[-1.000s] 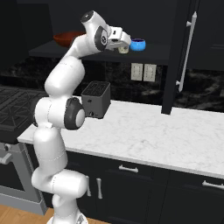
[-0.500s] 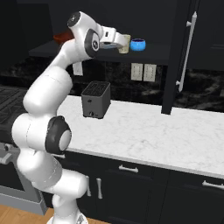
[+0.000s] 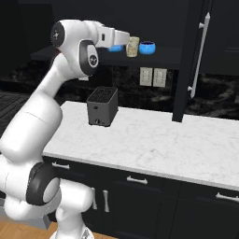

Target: Gather all objects into one cabinet and sort the glasses and bowls to opposite sides.

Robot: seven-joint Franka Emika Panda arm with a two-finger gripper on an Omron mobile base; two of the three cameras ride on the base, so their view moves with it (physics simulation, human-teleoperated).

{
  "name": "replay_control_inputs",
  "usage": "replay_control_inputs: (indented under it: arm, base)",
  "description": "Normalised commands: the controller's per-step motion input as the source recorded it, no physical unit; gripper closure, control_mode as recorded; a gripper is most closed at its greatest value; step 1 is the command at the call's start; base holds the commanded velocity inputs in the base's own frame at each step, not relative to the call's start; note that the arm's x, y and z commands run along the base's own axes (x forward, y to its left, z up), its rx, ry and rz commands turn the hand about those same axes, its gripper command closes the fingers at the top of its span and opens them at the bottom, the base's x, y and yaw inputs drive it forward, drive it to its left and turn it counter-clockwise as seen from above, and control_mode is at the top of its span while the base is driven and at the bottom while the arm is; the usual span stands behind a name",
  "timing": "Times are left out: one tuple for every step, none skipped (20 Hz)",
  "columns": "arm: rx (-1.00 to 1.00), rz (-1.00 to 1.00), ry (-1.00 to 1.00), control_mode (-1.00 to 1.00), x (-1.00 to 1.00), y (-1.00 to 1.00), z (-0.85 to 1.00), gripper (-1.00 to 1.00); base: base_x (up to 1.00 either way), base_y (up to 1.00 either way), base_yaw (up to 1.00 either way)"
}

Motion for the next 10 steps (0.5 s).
replay_control_inputs:
  arm:
    - [0.00, 0.00, -0.31, -1.00, -1.00, -0.19, 0.52, -1.00]
    - [0.00, 0.00, -0.28, -1.00, -1.00, -0.21, 0.51, -1.00]
    - [0.03, 0.00, -0.27, -1.00, -1.00, -0.23, 0.49, -1.00]
    - [0.02, 0.00, -0.25, -1.00, -1.00, -0.19, 0.49, -1.00]
    - [0.00, 0.00, -0.26, -1.00, -1.00, -0.14, 0.52, -1.00]
    - [0.00, 0.00, -0.26, -1.00, -1.00, -0.09, 0.53, -1.00]
    - [0.00, 0.00, -0.26, -1.00, -1.00, -0.08, 0.60, -1.00]
    - [0.00, 0.00, -0.25, -1.00, -1.00, -0.04, 0.63, -1.00]
    - [0.01, 0.00, -0.26, -1.00, -1.00, -0.09, 0.69, -1.00]
    - [0.01, 0.00, -0.28, -1.00, -1.00, -0.05, 0.79, -1.00]
  base:
    - [0.00, 0.00, 0.00]
    - [0.00, 0.00, 0.00]
    - [0.00, 0.00, 0.00]
    - [0.00, 0.00, 0.00]
    - [0.00, 0.00, 0.00]
    - [0.00, 0.00, 0.00]
    - [0.00, 0.00, 0.00]
    - [0.00, 0.00, 0.00]
    - [0.00, 0.00, 0.00]
    - [0.00, 0.00, 0.00]
